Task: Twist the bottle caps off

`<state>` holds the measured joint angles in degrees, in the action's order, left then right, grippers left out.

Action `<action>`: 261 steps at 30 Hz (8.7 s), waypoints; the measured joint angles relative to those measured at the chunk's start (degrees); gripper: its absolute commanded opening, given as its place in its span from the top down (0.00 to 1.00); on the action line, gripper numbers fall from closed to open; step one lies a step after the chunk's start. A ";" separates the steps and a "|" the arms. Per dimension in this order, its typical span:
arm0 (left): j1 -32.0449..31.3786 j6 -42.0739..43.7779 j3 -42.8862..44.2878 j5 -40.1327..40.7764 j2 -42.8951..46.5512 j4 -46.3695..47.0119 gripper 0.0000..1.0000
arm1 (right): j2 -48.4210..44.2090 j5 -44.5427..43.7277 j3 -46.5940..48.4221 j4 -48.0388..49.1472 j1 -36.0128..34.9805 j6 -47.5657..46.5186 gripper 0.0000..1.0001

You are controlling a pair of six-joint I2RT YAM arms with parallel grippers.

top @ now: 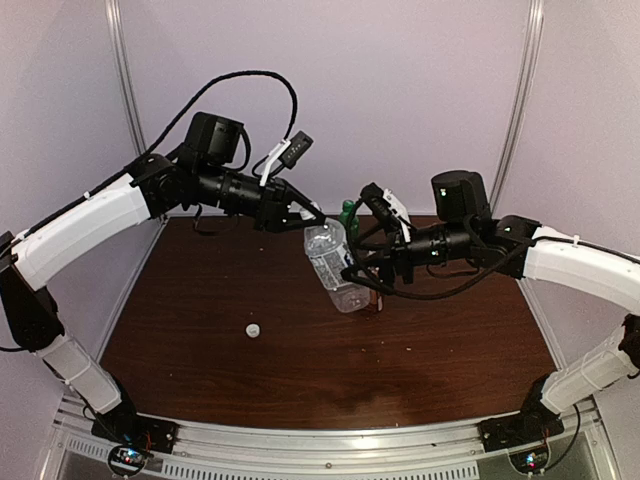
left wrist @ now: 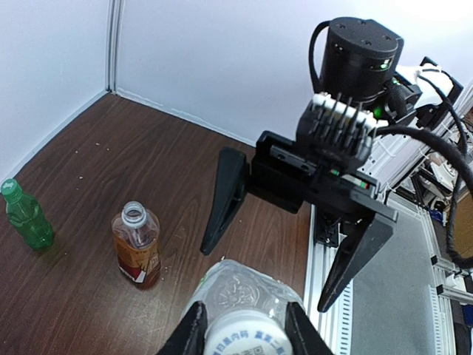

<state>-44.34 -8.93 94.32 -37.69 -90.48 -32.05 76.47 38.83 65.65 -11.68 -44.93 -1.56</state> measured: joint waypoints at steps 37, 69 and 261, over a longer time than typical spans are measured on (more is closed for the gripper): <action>-2.27 -6.99 -12.94 -3.06 7.72 13.14 1.00 | 4.24 0.63 0.52 3.45 -4.87 -3.02 0.15; -1.88 -9.40 -26.01 -0.98 21.00 31.28 0.05 | 1.22 9.31 -3.67 11.58 -5.79 4.83 0.56; -6.73 -12.39 -29.73 -12.41 19.91 44.70 0.20 | 1.77 25.27 -2.93 12.02 -6.95 0.17 0.55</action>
<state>-51.07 -21.32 64.60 -50.11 -70.57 12.64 78.24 64.10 62.72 0.34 -51.88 -1.39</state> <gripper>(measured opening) 0.804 0.459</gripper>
